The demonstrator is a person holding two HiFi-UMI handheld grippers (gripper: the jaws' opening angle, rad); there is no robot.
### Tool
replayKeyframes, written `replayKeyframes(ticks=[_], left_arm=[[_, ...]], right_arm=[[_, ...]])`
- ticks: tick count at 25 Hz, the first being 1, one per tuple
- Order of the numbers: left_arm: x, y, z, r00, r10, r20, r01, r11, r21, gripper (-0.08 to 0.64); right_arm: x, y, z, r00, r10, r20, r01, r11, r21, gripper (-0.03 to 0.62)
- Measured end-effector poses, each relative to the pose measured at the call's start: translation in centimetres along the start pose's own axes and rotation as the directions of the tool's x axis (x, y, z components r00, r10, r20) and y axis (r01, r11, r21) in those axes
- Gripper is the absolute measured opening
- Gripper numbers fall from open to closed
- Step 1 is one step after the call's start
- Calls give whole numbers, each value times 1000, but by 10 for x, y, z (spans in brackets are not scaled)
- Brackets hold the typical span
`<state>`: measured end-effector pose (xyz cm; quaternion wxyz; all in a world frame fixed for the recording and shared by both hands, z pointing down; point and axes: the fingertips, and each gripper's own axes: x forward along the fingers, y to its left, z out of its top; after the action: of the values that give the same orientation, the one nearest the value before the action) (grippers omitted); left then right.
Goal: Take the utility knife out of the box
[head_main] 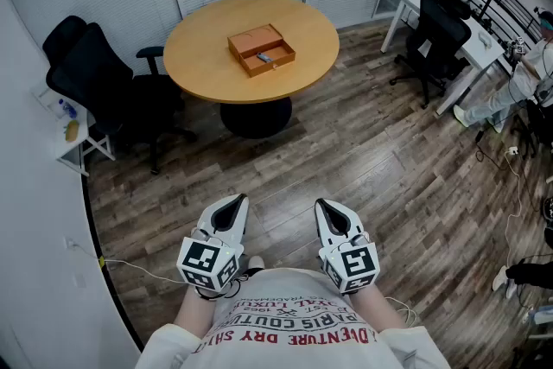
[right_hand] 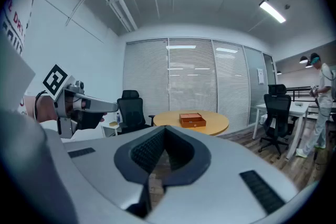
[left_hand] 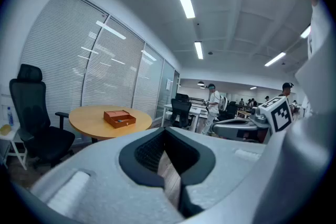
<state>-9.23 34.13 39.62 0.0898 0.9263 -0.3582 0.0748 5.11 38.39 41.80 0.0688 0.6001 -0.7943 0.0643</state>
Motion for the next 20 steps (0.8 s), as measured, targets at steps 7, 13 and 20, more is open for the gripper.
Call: replayKeyframes(ticks=[7, 13, 20], left_arm=[[-2, 4, -4, 1000, -10, -6, 10, 1000, 0, -6], [-4, 27, -12, 1000, -3, -16, 2, 1000, -27, -6], [-15, 86, -13, 1000, -10, 13, 11, 995, -95, -6]], right_arm=[[4, 5, -5, 1000, 3, -9, -3, 1000, 5, 6], [23, 9, -16, 999, -1, -36, 3, 998, 56, 8], [73, 35, -25, 998, 13, -60, -10, 998, 64, 8]])
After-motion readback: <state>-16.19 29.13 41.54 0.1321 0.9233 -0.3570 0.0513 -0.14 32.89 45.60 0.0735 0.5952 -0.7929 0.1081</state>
